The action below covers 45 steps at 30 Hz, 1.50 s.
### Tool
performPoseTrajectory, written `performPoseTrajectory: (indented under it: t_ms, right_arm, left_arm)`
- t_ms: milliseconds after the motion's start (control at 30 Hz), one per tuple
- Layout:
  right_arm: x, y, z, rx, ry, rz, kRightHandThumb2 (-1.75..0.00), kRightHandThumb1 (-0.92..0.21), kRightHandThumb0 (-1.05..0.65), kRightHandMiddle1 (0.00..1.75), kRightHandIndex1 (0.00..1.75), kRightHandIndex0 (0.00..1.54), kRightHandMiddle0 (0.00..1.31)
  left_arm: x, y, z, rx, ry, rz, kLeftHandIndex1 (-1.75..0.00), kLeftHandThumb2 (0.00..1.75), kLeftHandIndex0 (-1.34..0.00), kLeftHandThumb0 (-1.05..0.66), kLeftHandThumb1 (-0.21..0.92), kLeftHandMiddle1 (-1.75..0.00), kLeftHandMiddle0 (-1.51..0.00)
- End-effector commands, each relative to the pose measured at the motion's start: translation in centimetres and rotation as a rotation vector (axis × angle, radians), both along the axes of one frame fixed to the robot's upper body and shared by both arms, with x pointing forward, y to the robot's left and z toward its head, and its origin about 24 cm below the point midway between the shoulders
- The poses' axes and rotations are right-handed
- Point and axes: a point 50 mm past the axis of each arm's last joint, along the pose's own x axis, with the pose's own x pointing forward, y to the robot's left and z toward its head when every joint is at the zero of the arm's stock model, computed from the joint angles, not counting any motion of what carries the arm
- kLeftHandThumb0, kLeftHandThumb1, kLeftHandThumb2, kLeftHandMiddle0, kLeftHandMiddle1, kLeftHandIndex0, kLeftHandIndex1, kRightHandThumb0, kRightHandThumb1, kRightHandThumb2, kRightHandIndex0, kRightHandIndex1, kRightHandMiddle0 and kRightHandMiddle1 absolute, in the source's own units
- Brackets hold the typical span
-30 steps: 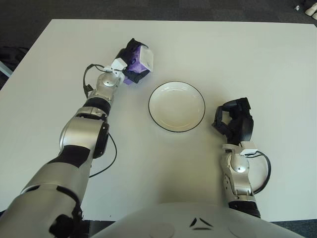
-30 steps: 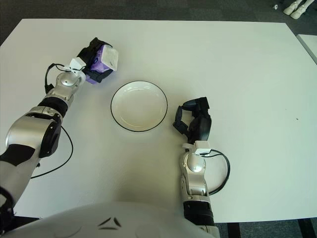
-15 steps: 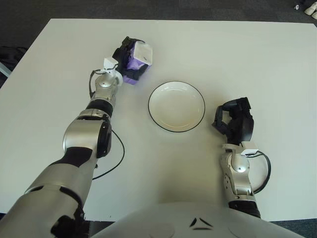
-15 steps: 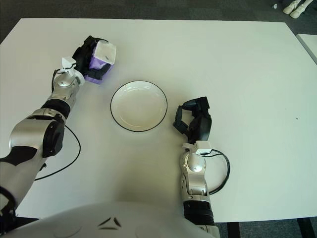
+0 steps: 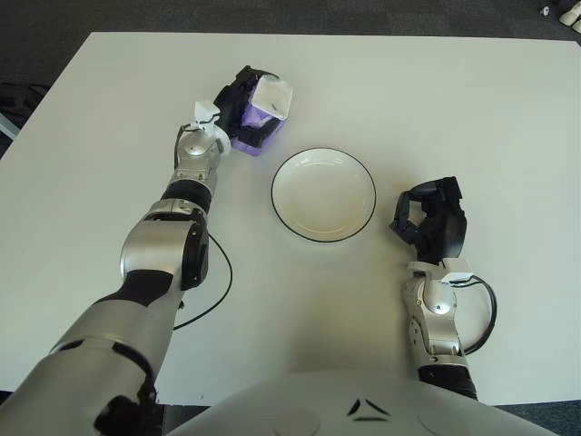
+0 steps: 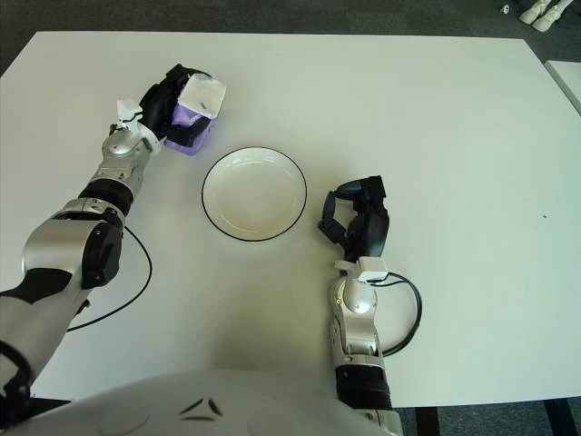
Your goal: Put the tissue paper into the plate.
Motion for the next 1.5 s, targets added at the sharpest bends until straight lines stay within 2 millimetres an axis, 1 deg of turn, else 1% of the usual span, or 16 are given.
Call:
performPoseTrajectory:
  t_ms: [0, 133, 300, 433, 733, 833, 933, 1233, 1467]
  right_arm:
    - [-0.7, 0.3, -2.5, 0.048, 0.14, -0.025, -1.06, -0.53, -0.42, 1.75, 1.67, 0.66, 0.45]
    - [-0.6, 0.3, -2.5, 0.054, 0.137, -0.014, -1.06, -0.53, -0.42, 1.75, 1.67, 0.67, 0.45]
    - [-0.5, 0.3, -2.5, 0.056, 0.137, -0.01, -1.06, -0.53, -0.42, 1.75, 1.66, 0.66, 0.45]
    - [-0.5, 0.3, -2.5, 0.052, 0.137, -0.016, -1.05, -0.53, -0.42, 1.75, 1.66, 0.66, 0.45]
    - [-0.4, 0.4, -2.5, 0.046, 0.139, -0.016, -1.04, -0.54, -0.42, 1.75, 1.66, 0.66, 0.44]
    - [-0.4, 0.5, -2.5, 0.051, 0.139, -0.01, -1.02, -0.55, -0.41, 1.75, 1.66, 0.65, 0.43]
    - [-0.4, 0.5, -2.5, 0.057, 0.138, -0.007, -1.01, -0.56, -0.41, 1.75, 1.66, 0.65, 0.42]
    - [-0.4, 0.5, -2.6, 0.079, 0.124, 0.006, -0.98, -0.58, -0.41, 1.75, 1.64, 0.63, 0.41]
    - [-0.4, 0.4, -2.7, 0.081, 0.123, 0.01, -0.98, -0.58, -0.41, 1.75, 1.64, 0.64, 0.41]
  left_arm:
    - [-0.6, -0.9, 0.0, 0.003, -0.052, -0.07, -1.75, 1.42, -0.67, -0.5, 0.23, -1.75, -1.26]
    - [-1.3, -1.8, 0.6, 0.026, -0.129, -0.113, -1.75, 1.42, -0.67, -0.5, 0.24, -1.75, -1.27]
    - [-2.1, -2.4, 0.9, 0.082, -0.191, -0.124, -1.75, 1.41, -0.67, -0.5, 0.24, -1.75, -1.27]
    - [-3.3, -3.5, 1.5, 0.151, -0.253, -0.174, -1.75, 1.42, -0.68, -0.5, 0.23, -1.75, -1.27]
    - [-5.0, -4.5, 2.0, 0.247, -0.318, -0.276, -1.75, 1.44, -0.69, -0.51, 0.22, -1.75, -1.27]
    - [-5.7, -5.0, 2.3, 0.258, -0.333, -0.35, -1.75, 1.46, -0.7, -0.51, 0.2, -1.75, -1.27]
    - [-6.2, -5.2, 2.4, 0.257, -0.342, -0.39, -1.75, 1.47, -0.71, -0.52, 0.19, -1.75, -1.27]
    - [-8.9, -5.9, 2.8, 0.325, -0.453, -0.504, -1.75, 1.5, -0.73, -0.53, 0.17, -1.75, -1.28]
    - [-9.9, -6.1, 3.0, 0.378, -0.509, -0.58, -1.75, 1.46, -0.7, -0.52, 0.2, -1.75, -1.26]
